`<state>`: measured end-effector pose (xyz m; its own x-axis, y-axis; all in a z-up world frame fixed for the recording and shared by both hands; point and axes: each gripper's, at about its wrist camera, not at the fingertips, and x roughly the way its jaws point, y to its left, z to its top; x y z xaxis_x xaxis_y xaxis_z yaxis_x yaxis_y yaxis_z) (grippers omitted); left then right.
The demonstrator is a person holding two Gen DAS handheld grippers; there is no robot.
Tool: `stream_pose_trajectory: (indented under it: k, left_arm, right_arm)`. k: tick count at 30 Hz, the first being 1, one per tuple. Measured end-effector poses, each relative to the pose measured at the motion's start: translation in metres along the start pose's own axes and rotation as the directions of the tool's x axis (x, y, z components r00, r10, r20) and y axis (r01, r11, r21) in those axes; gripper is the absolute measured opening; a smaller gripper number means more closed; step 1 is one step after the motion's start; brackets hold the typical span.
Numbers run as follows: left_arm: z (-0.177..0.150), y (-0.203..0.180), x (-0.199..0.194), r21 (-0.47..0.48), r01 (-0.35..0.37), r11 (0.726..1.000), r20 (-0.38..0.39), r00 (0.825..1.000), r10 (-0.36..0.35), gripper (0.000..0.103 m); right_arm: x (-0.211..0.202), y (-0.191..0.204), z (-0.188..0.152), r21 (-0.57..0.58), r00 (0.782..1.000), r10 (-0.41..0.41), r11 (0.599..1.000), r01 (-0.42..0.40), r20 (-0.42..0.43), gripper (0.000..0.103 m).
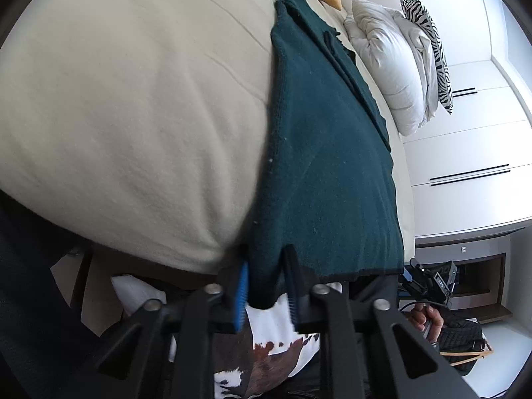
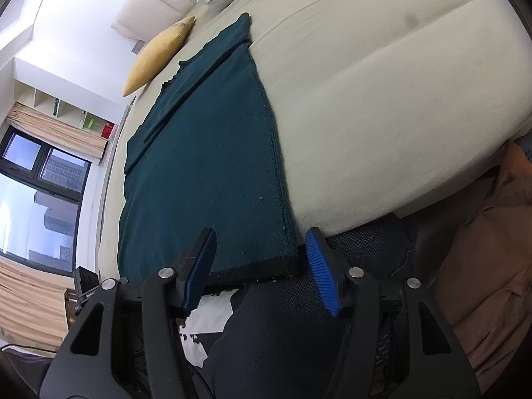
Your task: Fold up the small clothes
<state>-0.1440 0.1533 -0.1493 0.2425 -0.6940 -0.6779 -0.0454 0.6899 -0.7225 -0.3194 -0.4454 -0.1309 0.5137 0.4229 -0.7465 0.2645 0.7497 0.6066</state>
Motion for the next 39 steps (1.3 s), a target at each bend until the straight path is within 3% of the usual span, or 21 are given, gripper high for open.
stream_pose_trajectory:
  k: [12, 17, 24, 30, 34, 39]
  left_arm:
    - [0.004, -0.016, -0.023, 0.054, 0.056, 0.997, 0.094, 0.994, -0.061, 0.008]
    - [0.006, -0.016, -0.026, 0.049, 0.058, 0.997, 0.105, 0.992, -0.063, 0.008]
    - [0.012, -0.02, -0.041, 0.05, 0.108, 0.993, 0.156, 0.981, -0.114, 0.008]
    - [0.023, -0.027, -0.055, 0.04, 0.173, 0.984, 0.207, 0.962, -0.177, 0.007]
    - [0.042, -0.035, -0.06, 0.027, 0.212, 0.977, 0.244, 0.946, -0.212, 0.007]
    - [0.082, -0.046, -0.074, 0.002, 0.271, 0.962, 0.327, 0.909, -0.257, 0.0]
  right_arm:
    - [0.001, -0.003, -0.002, 0.02, 1.0, -0.005, 1.0, 0.005, -0.005, 0.038]
    - [0.003, -0.004, -0.002, 0.012, 1.0, -0.016, 1.0, 0.016, -0.019, 0.008]
    - [-0.008, 0.014, 0.001, -0.03, 0.999, 0.027, 0.999, -0.027, 0.032, 0.006]
    - [-0.013, 0.038, 0.01, -0.05, 0.987, 0.126, 0.991, -0.121, 0.102, 0.006]
    - [-0.016, 0.053, 0.031, -0.029, 0.96, 0.216, 0.976, -0.214, 0.179, 0.006]
    - [-0.011, 0.078, 0.071, -0.028, 0.924, 0.283, 0.958, -0.286, 0.256, 0.006]
